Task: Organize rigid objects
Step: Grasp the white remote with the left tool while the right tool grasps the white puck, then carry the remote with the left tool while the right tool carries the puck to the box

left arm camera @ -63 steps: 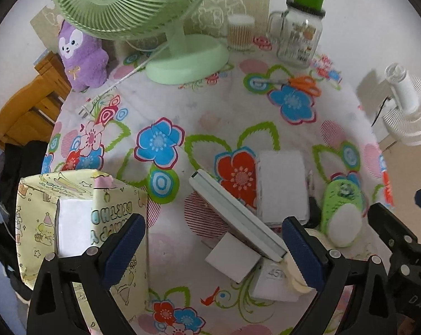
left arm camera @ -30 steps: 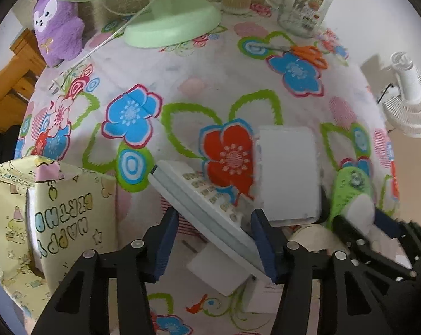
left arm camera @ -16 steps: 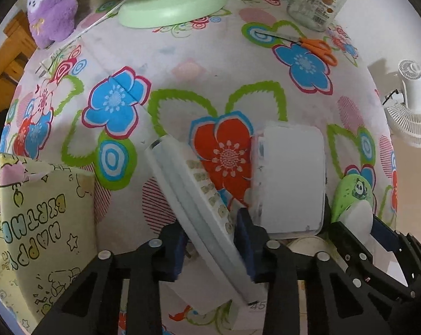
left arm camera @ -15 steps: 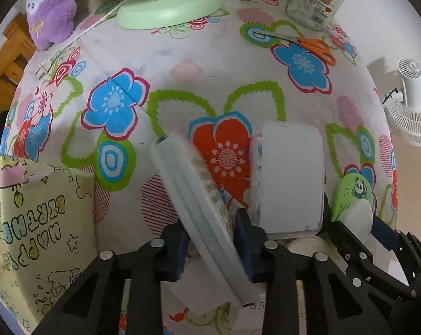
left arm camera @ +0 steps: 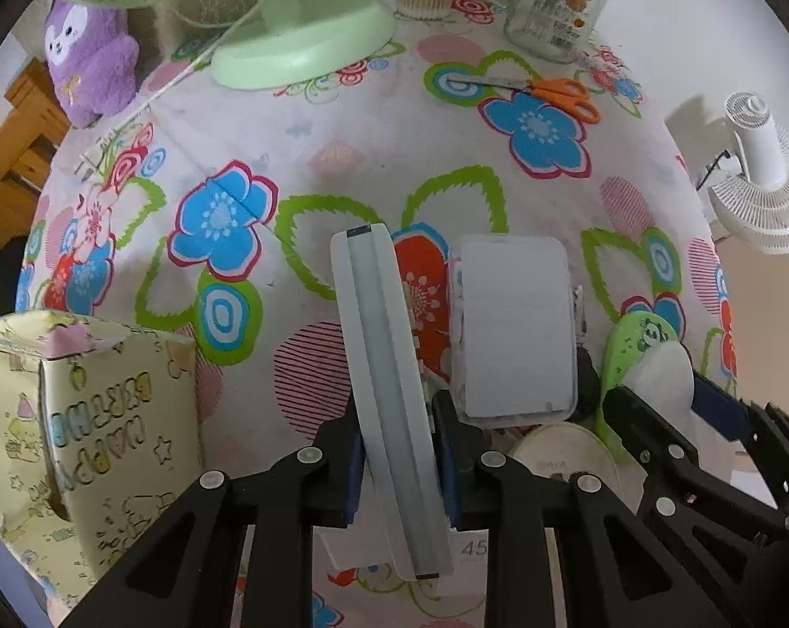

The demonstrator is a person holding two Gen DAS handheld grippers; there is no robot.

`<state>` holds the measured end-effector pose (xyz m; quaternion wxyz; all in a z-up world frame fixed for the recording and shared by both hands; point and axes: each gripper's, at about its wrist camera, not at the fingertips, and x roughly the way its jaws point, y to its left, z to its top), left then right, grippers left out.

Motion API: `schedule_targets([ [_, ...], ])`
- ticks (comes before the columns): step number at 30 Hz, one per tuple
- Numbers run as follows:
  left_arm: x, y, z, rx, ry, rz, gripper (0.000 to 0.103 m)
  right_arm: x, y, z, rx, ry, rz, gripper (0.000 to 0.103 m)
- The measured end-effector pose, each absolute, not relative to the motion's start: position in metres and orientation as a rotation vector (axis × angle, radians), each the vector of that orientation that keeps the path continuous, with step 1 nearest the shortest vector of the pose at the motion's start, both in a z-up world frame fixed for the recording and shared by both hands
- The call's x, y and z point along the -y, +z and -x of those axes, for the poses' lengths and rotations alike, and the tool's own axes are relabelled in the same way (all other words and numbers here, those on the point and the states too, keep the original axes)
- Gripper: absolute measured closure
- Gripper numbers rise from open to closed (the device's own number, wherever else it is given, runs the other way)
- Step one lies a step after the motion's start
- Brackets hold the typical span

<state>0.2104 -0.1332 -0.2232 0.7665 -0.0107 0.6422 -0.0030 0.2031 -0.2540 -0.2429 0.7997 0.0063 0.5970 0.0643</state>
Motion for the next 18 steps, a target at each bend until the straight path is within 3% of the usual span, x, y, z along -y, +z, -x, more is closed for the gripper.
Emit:
schedule_targets([
  [18, 0.135, -0.177, -0.187, -1.305, -0.040, -0.008, 0.081, 0.254, -0.197, -0.185, -1.201, 0.129, -0.015, 0.044],
])
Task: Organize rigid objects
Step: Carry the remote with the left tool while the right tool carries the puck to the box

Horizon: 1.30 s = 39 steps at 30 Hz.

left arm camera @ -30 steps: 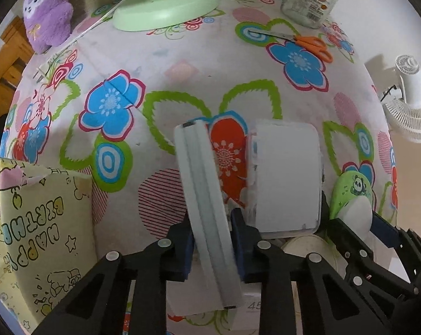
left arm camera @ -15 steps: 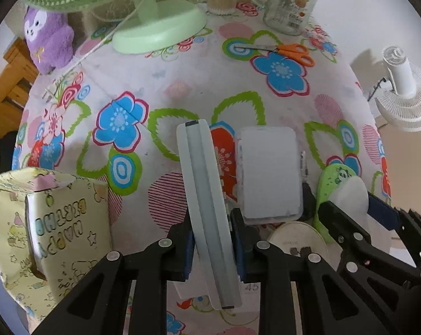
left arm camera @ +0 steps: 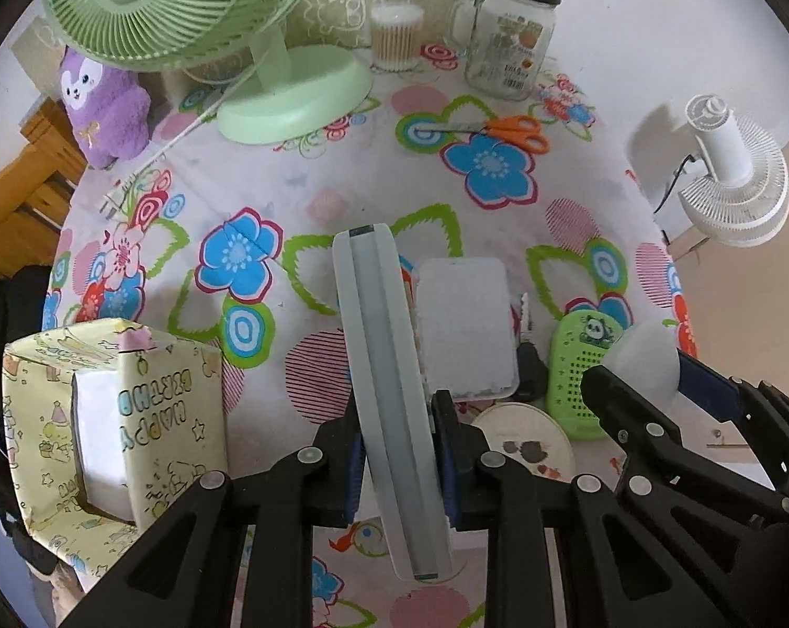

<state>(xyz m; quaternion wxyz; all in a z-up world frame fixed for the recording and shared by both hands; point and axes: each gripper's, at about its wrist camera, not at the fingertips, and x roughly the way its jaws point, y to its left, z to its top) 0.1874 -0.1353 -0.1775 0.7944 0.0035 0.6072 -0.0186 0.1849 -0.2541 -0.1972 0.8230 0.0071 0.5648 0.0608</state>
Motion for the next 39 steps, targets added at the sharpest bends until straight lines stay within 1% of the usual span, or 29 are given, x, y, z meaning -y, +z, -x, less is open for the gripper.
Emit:
schedule_targets([
  [10, 0.140, -0.147, -0.175, -1.255, -0.034, -0.017, 0.081, 0.258, -0.169, -0.170, -1.163, 0.141, -0.018, 0.044],
  [26, 0.128, -0.123, -0.164, -1.208, -0.102, -0.070, 0.081, 0.240, -0.141, -0.151, -1.111, 0.101, 0.002, 0.044],
  [39, 0.097, -0.100, -0.151, -1.155, -0.131, -0.055, 0.081, 0.209, -0.112, -0.139, -1.064, 0.072, 0.013, 0.044],
])
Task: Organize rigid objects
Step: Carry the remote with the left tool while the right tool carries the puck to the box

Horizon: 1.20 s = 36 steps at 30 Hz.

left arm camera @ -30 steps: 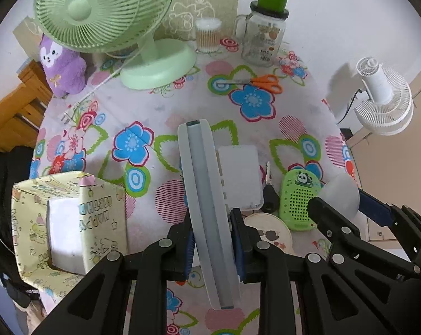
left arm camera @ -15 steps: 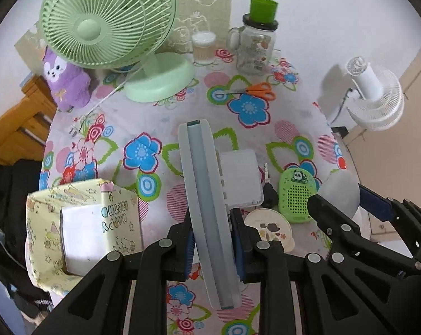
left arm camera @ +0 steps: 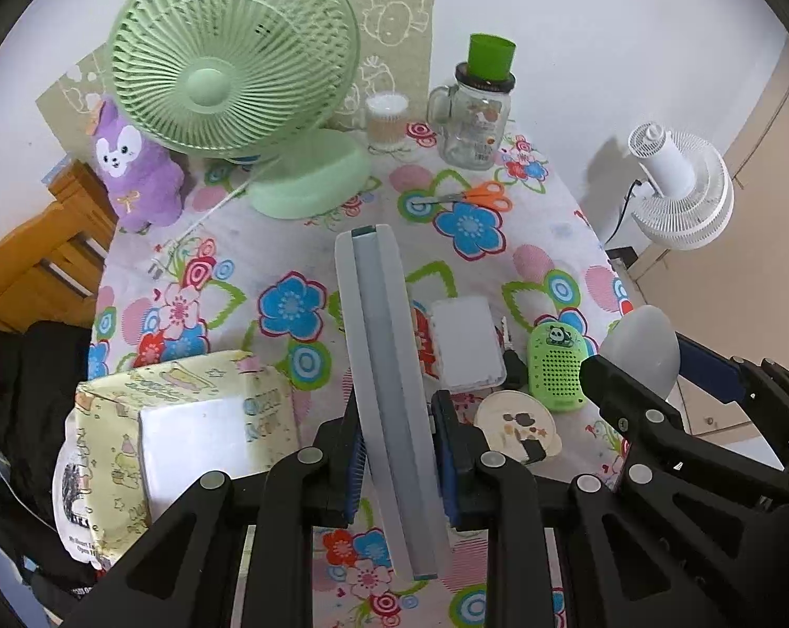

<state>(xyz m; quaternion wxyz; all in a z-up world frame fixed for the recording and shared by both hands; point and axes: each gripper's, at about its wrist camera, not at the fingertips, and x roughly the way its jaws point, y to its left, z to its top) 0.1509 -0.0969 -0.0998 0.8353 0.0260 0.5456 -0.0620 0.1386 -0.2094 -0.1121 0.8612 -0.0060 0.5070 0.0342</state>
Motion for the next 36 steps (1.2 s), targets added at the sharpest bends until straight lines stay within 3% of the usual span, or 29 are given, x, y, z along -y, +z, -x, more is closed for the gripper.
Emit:
schedule_targets([
  [36, -0.006, -0.099, -0.132, -1.149, -0.124, -0.107, 0.081, 0.093, -0.114, -0.124, -1.080, 0.091, 0.049, 0.044],
])
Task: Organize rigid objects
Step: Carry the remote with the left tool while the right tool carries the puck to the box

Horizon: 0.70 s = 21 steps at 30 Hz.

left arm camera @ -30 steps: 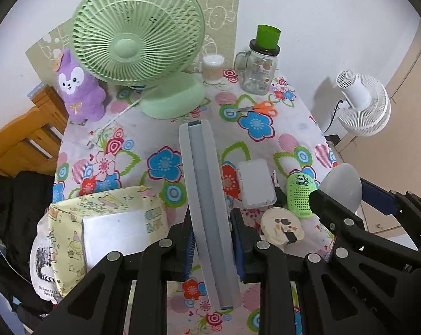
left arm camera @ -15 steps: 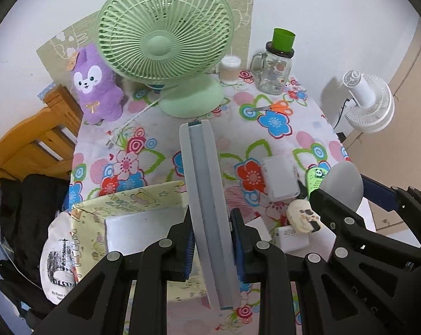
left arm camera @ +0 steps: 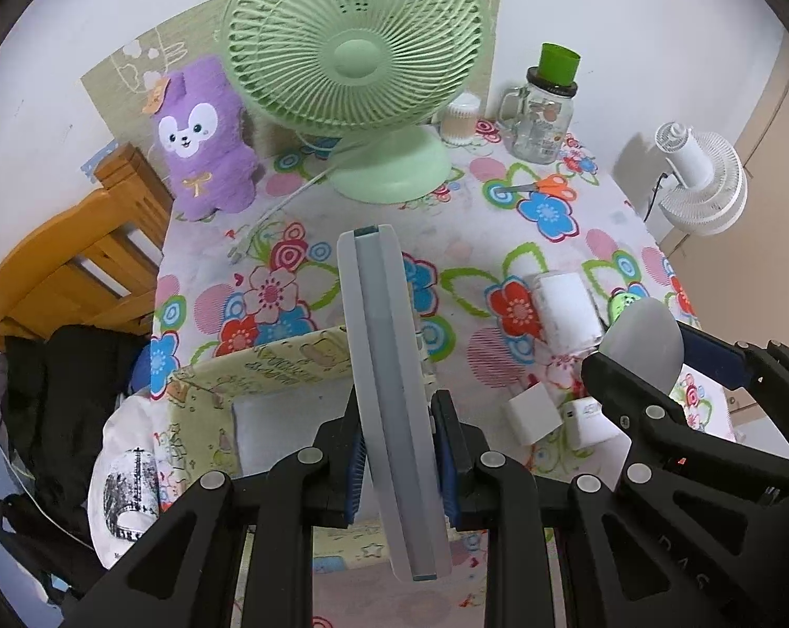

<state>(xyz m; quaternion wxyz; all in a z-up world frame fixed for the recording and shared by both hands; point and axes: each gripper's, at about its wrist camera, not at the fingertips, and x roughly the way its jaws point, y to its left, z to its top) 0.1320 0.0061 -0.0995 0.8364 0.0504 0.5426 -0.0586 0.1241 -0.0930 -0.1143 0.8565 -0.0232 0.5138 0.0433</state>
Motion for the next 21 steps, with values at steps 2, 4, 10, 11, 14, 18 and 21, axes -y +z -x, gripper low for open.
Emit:
schedule_targets([
  [2, -0.011, -0.101, -0.131, -1.151, -0.121, -0.109, 0.081, 0.087, -0.116, -0.124, -1.084, 0.093, 0.051, 0.044],
  [4, -0.016, -0.102, -0.131, -1.152, -0.119, -0.113, 0.081, 0.080, -0.119, -0.124, -1.090, 0.094, 0.054, 0.044],
  [10, -0.031, -0.109, -0.129, -1.163, -0.122, -0.116, 0.081, 0.065, -0.125, -0.123, -1.106, 0.092, 0.065, 0.044],
  [11, -0.033, -0.110, -0.128, -1.164, -0.122, -0.116, 0.081, 0.062, -0.126, -0.122, -1.108, 0.092, 0.068, 0.044],
  [14, -0.040, -0.114, -0.127, -1.168, -0.122, -0.121, 0.081, 0.056, -0.130, -0.122, -1.115, 0.095, 0.069, 0.044],
  [18, -0.048, -0.122, -0.126, -1.184, -0.127, -0.114, 0.081, 0.047, -0.131, -0.125, -1.114, 0.102, 0.075, 0.044],
  [21, -0.054, -0.129, -0.124, -1.199, -0.129, -0.108, 0.081, 0.040, -0.133, -0.127, -1.116, 0.117, 0.077, 0.044],
])
